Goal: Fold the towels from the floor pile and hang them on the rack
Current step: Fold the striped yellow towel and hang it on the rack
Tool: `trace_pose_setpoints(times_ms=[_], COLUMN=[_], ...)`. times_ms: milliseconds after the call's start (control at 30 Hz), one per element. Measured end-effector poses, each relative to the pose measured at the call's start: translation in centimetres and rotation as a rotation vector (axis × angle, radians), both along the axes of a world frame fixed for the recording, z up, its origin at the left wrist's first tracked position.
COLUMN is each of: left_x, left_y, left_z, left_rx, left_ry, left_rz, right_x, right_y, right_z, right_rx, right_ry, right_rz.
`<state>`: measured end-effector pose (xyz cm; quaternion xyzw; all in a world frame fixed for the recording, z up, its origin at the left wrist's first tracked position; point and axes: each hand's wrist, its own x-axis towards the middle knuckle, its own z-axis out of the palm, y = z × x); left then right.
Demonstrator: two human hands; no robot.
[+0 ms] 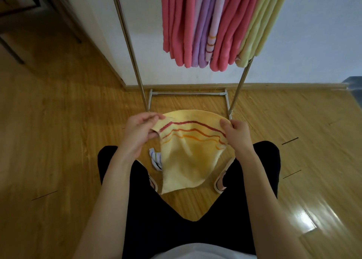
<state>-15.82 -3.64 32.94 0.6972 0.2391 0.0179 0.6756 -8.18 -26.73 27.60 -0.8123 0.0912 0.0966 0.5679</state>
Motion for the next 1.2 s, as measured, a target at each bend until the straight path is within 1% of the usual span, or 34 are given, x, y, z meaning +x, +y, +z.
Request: trace_pose_setpoints(times_ms=[67,167,233,300,400,500,600,667,733,800,900,1000,1200], left_x=[-0.2,-0.3,-0.1,0.3,0.7,0.8,0.8,0.8,1.1,1.4,1.5,1.2,1.0], left_y=[-0.3,-1.0,-1.5,-1.8,-2.3,-2.8,-3.5,-3.8,-4.1,-4.3,-4.7,-5.0,-5.4], left_z=[0.4,1.1,1.4,1.8,2.4,3.2,3.7,3.8,3.6,3.5,3.7,3.8,3.5], left_rx=[-0.004,0.119,0.231,0.333,0.425,0.538,0.547,0.572,0.681,0.76,0.724,0.667,0.609], left_ry=[-0.006,-0.06,-0.096,-0.108,-0.118,-0.181,-0.247,-0.343,-0.476,-0.545,-0.567,-0.539,-0.512], left_rz=[-0.16,-0.419,-0.524,-0.575,-0.585,-0.571,-0.533,-0.482,-0.409,-0.344,-0.384,-0.388,-0.309], right_x=[0.2,0.0,-0.2,-0.5,-1.0,-1.3,-1.3,-1.3,-1.4,-1.6,-2.1,-2.4,-2.7], right_y=[0.0,0.1,0.2,0.3,0.5,0.8,1.0,1.1,1.1,1.4,1.8,1.8,2.0], right_z=[0.5,1.7,2.7,3.5,4.4,4.9,5.2,5.4,5.7,6.1,6.3,6.4,6.5], right_rx=[0.042,0.103,0.133,0.149,0.169,0.194,0.206,0.211,0.209,0.2,0.279,0.375,0.406], right_ry=[-0.017,-0.069,-0.102,-0.135,-0.206,-0.274,-0.308,-0.314,-0.319,-0.357,-0.411,-0.403,-0.405], right_rz=[0.023,0.084,0.116,0.135,0.136,0.127,0.172,0.256,0.339,0.377,0.341,0.291,0.377])
